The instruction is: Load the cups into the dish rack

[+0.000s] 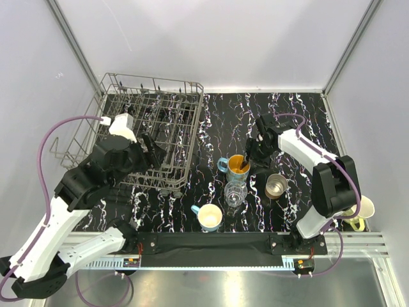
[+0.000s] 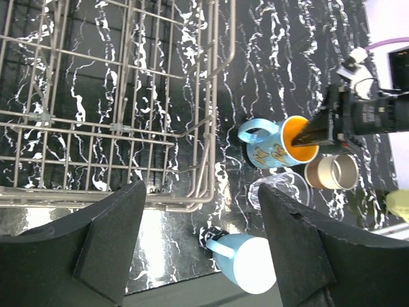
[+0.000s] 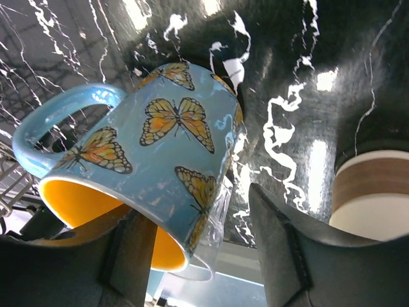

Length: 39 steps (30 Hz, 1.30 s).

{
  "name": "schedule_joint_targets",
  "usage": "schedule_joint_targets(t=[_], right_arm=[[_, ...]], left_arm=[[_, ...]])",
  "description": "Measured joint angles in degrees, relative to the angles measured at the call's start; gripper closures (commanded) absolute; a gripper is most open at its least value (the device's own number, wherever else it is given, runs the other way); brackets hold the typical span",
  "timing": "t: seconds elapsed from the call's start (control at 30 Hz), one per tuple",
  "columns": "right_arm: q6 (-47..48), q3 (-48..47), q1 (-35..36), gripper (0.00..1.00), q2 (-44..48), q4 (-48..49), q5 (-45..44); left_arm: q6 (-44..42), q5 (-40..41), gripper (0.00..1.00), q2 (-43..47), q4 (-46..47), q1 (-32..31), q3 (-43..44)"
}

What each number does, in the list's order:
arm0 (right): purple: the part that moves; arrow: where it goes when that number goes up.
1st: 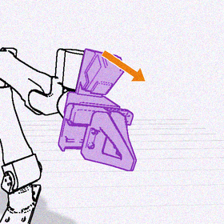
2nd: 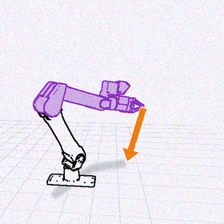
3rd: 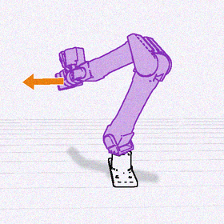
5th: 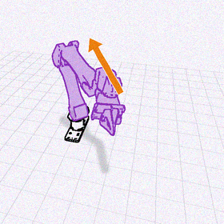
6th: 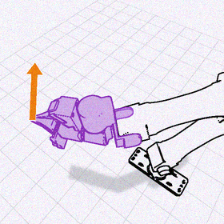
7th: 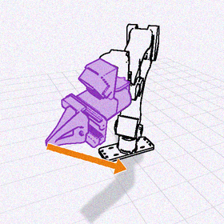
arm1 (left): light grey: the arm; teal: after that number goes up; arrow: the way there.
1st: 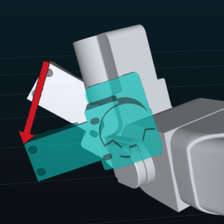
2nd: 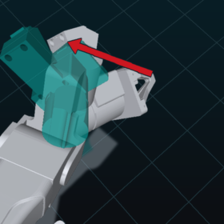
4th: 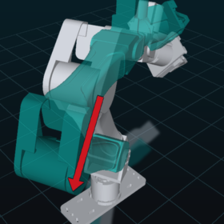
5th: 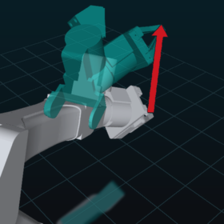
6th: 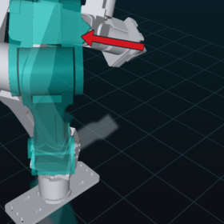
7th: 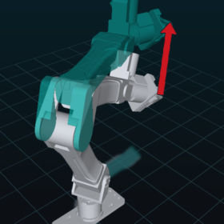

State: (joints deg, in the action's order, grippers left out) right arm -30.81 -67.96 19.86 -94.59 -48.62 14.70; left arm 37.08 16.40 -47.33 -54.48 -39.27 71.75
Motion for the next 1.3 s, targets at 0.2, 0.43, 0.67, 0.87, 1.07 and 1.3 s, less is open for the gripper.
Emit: schedule_joint_targets(t=[0.2, 0.43, 0.67, 0.87, 1.07, 1.3], right_arm=[[-0.13, 0.15, 0.42, 0.46, -0.04, 2.38, 0.26], [-0.50, 0.17, 0.46, 0.62, -0.61, 4.04, 1.16], [-1.14, -1.07, 0.39, 0.83, -2.64, 3.21, 1.86], [-0.31, -3.76, 0.42, 1.00, -4.31, 2.67, 0.37], [2.38, -8.04, 0.42, 1.00, -3.96, 1.18, -2.03], [7.39, -11.61, 0.42, 1.00, 5.92, 0.07, 0.04]], left_arm=[[0.37, -0.79, 0.16, 1.07, 0.11, 0.00, 0.55], [2.64, -0.76, 0.18, 2.99, 0.85, 0.00, 0.61], [5.07, -1.81, 0.19, 2.32, -1.16, 0.00, 6.45], [9.11, -4.04, 0.19, 1.90, -2.12, 0.00, 8.44], [12.85, -8.37, 0.18, -0.39, -2.97, 0.00, 10.86], [13.22, -16.22, 0.15, -11.10, -2.93, 0.02, 19.37]])
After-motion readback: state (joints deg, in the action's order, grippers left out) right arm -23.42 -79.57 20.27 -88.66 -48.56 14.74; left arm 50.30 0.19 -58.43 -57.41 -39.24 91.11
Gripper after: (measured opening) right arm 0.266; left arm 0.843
